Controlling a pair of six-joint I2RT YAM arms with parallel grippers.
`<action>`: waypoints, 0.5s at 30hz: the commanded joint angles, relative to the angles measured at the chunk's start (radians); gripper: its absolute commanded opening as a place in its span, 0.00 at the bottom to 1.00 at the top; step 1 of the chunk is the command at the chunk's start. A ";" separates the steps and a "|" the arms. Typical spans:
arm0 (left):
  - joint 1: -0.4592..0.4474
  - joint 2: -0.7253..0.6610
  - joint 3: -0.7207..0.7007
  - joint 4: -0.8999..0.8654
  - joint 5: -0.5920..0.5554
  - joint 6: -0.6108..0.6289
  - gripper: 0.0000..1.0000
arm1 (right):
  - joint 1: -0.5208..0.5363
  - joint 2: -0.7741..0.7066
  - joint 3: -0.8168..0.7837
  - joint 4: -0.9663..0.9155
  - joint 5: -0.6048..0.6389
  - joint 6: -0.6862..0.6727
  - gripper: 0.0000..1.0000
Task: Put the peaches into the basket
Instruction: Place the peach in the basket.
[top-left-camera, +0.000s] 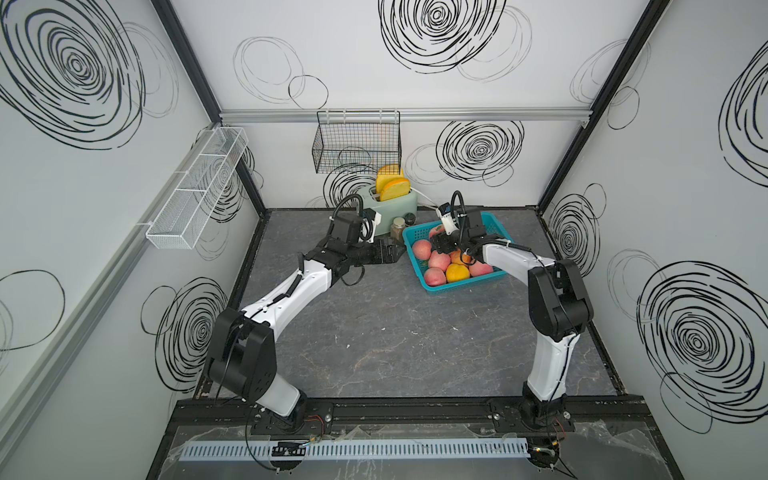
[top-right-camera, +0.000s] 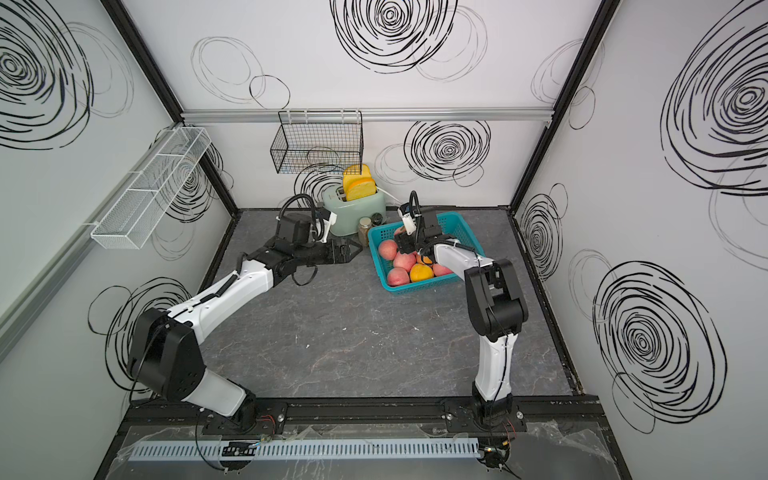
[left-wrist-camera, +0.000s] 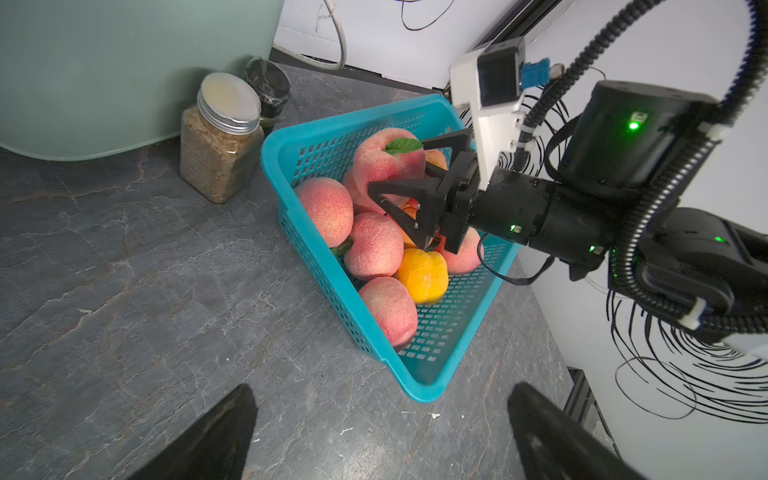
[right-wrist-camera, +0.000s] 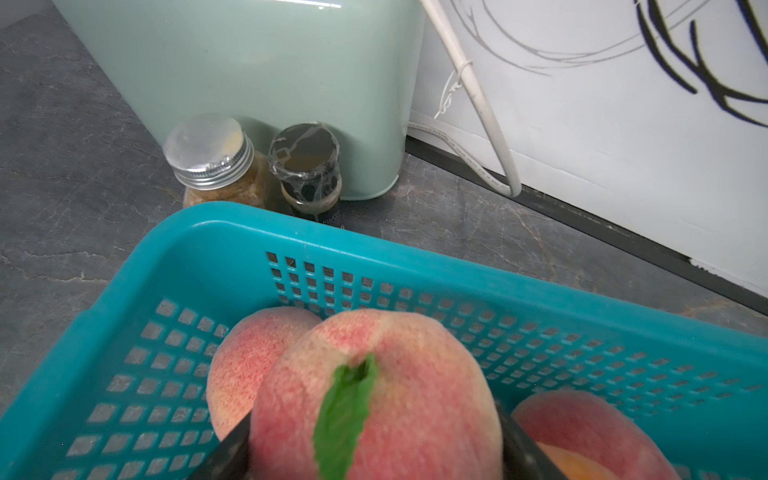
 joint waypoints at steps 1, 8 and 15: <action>-0.002 -0.004 -0.006 0.038 -0.005 0.008 0.98 | 0.005 0.019 0.021 -0.019 0.004 -0.020 0.74; 0.004 -0.017 -0.010 0.029 -0.009 0.012 0.98 | 0.013 0.019 0.023 -0.024 0.013 -0.027 0.80; 0.011 -0.027 -0.022 0.027 -0.010 0.012 0.98 | 0.015 -0.005 0.022 -0.020 0.015 -0.023 0.85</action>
